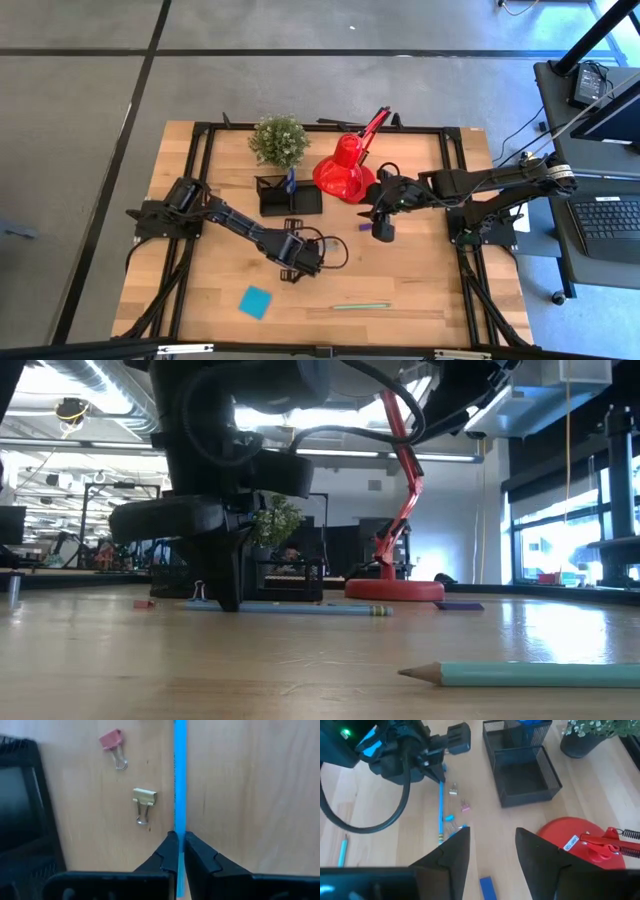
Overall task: Pick and place office supplies into organizer
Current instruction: Put the blue pencil into the black desk organizer
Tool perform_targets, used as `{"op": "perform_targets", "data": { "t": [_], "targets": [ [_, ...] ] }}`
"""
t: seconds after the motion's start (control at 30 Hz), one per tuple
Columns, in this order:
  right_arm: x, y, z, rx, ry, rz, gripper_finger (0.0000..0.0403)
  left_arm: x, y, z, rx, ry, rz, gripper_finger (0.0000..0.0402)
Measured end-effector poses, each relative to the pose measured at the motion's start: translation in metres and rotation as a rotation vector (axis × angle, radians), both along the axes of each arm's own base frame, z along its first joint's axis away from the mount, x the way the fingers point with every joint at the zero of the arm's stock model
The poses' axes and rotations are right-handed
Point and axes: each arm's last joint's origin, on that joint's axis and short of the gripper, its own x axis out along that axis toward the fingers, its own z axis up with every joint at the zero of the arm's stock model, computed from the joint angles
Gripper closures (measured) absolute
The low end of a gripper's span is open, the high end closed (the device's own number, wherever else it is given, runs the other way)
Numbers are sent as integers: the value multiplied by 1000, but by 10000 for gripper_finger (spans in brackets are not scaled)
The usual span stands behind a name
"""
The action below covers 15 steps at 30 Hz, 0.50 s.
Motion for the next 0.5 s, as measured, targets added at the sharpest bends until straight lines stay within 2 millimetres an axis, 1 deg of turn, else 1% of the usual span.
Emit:
{"op": "perform_targets", "data": {
  "t": [0.1, 0.23, 0.37, 0.5],
  "targets": [
    [0, 0, 0, 1, -6, 0, 241, 1, 6, -1, 0, 15, -46, 389],
    [1, 0, 0, 2, -3, -1, 241, 3, 14, -1, -41, 30, -70, 389],
    [0, 0, -1, -17, 3, 17, 241, 5, 16, -1, -51, 22, -98, 388],
    [0, 0, -1, -35, 4, 33, 241, 6, 15, -1, -63, -4, -60, 389]
  ]
}}
